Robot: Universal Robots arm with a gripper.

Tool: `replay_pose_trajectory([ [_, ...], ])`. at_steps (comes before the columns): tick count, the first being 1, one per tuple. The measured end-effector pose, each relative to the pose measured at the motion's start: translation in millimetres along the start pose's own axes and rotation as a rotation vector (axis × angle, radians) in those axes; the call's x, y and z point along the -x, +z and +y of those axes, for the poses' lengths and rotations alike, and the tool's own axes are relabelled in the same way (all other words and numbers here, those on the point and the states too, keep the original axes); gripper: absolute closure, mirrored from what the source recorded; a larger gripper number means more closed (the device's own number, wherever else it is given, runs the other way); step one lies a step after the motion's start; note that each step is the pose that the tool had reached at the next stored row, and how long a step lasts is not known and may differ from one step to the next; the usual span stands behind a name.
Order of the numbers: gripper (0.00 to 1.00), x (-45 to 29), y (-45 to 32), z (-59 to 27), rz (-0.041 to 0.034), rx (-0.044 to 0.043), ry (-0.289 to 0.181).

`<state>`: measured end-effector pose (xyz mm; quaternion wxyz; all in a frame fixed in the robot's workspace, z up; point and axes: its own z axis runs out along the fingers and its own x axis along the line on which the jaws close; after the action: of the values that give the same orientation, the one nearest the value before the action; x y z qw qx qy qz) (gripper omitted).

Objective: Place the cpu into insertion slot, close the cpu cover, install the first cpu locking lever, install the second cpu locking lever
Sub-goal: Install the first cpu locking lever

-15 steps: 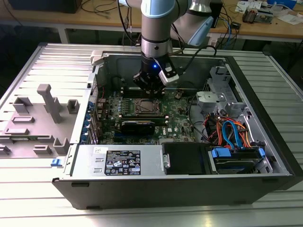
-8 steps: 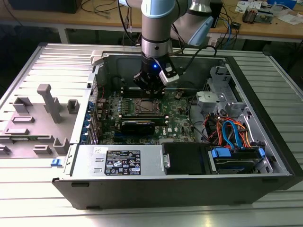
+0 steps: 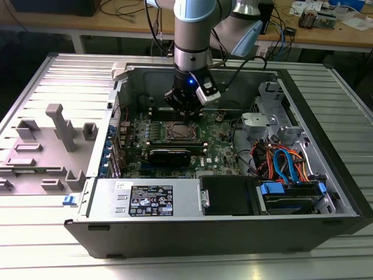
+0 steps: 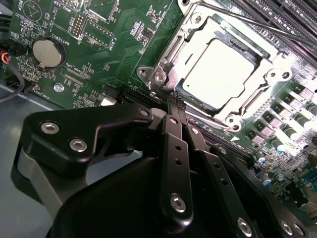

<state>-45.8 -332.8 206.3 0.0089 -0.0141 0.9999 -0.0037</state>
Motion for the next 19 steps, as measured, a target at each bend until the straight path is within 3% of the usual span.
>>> replay_pose_trajectory([
  [19,0.89,-0.1,3.9,-1.3,0.0,-0.0001,0.0],
])
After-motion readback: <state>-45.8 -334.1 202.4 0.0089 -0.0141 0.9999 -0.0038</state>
